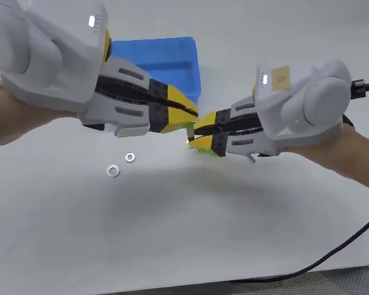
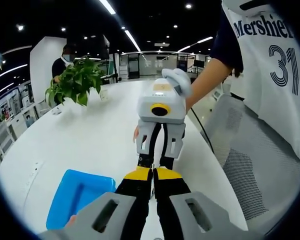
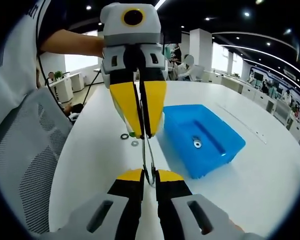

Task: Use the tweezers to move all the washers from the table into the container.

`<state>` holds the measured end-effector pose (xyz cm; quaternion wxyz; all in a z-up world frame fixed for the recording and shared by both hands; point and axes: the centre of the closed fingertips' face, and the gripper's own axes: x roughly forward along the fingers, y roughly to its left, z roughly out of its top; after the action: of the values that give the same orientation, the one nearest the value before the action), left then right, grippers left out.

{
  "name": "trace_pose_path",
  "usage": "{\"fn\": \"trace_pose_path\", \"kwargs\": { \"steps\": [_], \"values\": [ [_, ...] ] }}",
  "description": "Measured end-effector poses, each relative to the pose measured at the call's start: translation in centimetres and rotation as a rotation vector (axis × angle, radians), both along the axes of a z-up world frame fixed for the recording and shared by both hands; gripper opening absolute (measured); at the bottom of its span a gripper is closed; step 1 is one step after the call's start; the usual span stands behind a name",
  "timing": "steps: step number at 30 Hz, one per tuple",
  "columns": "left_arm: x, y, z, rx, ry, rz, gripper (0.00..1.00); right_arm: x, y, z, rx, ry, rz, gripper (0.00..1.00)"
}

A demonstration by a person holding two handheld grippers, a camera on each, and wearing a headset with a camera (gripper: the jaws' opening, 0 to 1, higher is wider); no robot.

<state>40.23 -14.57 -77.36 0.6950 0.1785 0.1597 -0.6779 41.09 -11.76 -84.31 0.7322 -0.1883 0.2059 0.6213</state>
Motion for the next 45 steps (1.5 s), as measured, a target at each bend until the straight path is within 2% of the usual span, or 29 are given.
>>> {"fn": "trace_pose_path", "kwargs": {
  "steps": [10,12,13,15,17,20,23,24,26,27,31,35,41,44,45],
  "values": [
    [-0.5,2.0,2.9,0.009,-0.053,0.009,0.05,-0.5,1.6,2.9,0.031,-0.039,0.011,0.10],
    [-0.5,2.4,3.7,0.011,-0.070,0.016,0.06,-0.5,2.0,3.7,0.048,-0.037,0.014,0.10],
    [-0.4,2.5,4.2,0.019,-0.096,0.015,0.06,-0.5,2.2,4.0,0.057,-0.034,0.014,0.10],
    [-0.5,2.8,4.8,0.030,-0.122,0.008,0.06,-0.3,2.4,4.7,0.061,-0.058,0.013,0.10],
    [-0.5,2.8,5.4,0.025,-0.129,0.005,0.06,-0.1,2.7,5.5,0.064,-0.078,0.016,0.10],
    [-0.2,3.0,6.4,0.021,-0.157,0.002,0.05,0.2,3.0,6.4,0.061,-0.107,0.029,0.10],
    [0.1,3.2,7.0,0.022,-0.168,-0.001,0.05,0.8,3.3,7.2,0.054,-0.144,0.043,0.10],
    [0.4,3.3,7.3,0.034,-0.188,0.001,0.05,1.0,3.3,7.4,0.050,-0.152,0.046,0.10],
    [0.6,3.4,7.7,0.038,-0.194,-0.002,0.05,1.5,3.5,7.9,0.058,-0.164,0.048,0.10],
    [0.8,3.5,8.1,0.037,-0.207,-0.004,0.05,1.8,3.6,8.2,0.064,-0.170,0.048,0.10],
    [1.9,4.0,8.8,0.039,-0.225,-0.004,0.05,2.8,4.1,8.9,0.072,-0.196,0.051,0.10],
    [3.4,4.6,8.7,0.044,-0.237,0.004,0.05,4.3,4.7,9.0,0.074,-0.215,0.048,0.10],
    [5.7,5.1,7.9,0.039,-0.236,0.022,0.05,6.6,5.1,8.4,0.067,-0.223,0.049,0.10],
    [6.9,5.1,7.0,0.028,-0.206,0.030,0.05,7.7,5.2,7.7,0.062,-0.217,0.046,0.10],
    [7.3,5.2,6.7,0.034,-0.208,0.029,0.05,8.0,5.2,7.2,0.048,-0.219,0.046,0.10]
  ]
}}
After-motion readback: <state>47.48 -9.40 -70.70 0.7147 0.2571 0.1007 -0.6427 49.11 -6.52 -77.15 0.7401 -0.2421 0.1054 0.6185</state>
